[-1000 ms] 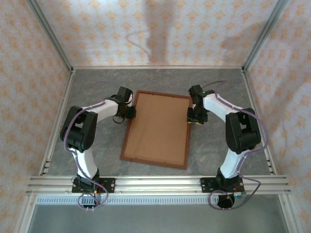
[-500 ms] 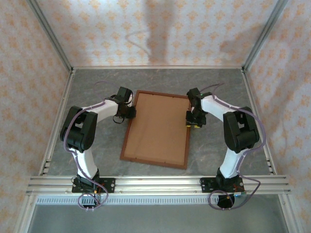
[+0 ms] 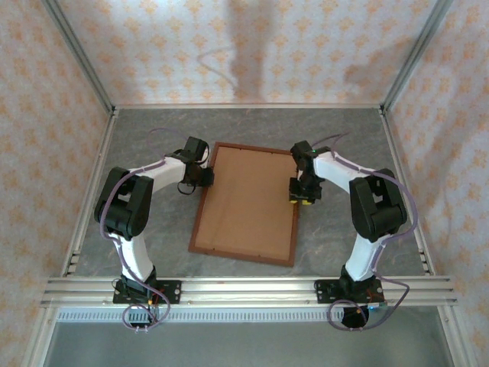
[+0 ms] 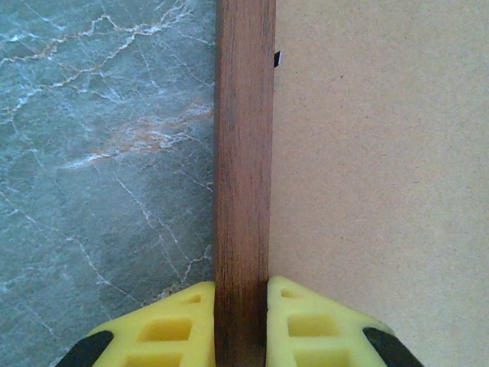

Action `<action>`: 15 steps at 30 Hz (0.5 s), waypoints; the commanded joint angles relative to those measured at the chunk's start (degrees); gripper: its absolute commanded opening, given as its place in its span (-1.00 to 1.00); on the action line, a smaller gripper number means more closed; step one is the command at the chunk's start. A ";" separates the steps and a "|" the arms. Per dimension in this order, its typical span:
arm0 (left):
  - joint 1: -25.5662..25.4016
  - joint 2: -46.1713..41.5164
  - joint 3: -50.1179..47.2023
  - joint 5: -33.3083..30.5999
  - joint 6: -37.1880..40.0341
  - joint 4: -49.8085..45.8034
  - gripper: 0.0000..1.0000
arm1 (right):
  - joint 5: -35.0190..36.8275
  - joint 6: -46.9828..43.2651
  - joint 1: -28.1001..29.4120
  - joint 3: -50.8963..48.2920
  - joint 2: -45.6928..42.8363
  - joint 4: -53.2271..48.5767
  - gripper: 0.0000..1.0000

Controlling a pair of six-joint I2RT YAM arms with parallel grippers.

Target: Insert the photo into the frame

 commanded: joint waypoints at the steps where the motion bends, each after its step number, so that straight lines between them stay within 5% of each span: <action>1: -0.29 1.69 -1.95 -0.54 0.04 -3.46 -0.66 | -0.79 1.32 1.06 -0.72 0.54 0.08 -0.30; 15: -0.38 1.63 -2.13 -0.04 -0.14 -3.33 -0.66 | 1.32 0.99 1.02 0.13 -2.48 -1.59 -0.26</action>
